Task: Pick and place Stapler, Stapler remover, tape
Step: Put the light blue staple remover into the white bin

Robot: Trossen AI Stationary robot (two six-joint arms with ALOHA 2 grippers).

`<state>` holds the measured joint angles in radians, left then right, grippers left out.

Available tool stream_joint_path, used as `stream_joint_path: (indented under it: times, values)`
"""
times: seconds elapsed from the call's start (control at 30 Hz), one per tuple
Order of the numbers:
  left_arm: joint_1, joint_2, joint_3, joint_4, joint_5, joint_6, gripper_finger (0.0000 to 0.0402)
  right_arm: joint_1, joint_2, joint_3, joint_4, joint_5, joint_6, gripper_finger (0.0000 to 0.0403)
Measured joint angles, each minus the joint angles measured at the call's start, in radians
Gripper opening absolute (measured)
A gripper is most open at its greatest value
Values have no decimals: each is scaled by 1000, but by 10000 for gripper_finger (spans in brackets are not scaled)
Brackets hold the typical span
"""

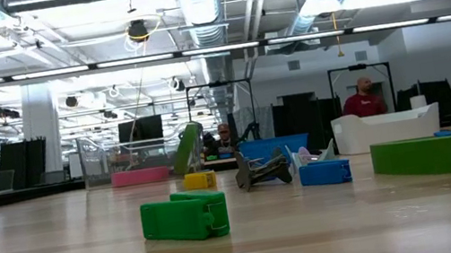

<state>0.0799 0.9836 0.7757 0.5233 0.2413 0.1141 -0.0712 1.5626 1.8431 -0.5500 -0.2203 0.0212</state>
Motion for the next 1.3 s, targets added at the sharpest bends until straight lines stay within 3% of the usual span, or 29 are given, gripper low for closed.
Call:
stream_joint_path:
  times: [0.3,0.83,1.3]
  values:
    - [0,0,0,13,0,-27,2,34,80,0,64,-10,-24,221]
    - [0,0,0,20,0,-45,2,37,80,1,125,-16,-42,191]
    - [0,0,0,23,0,-53,2,37,80,1,129,-15,-67,188]
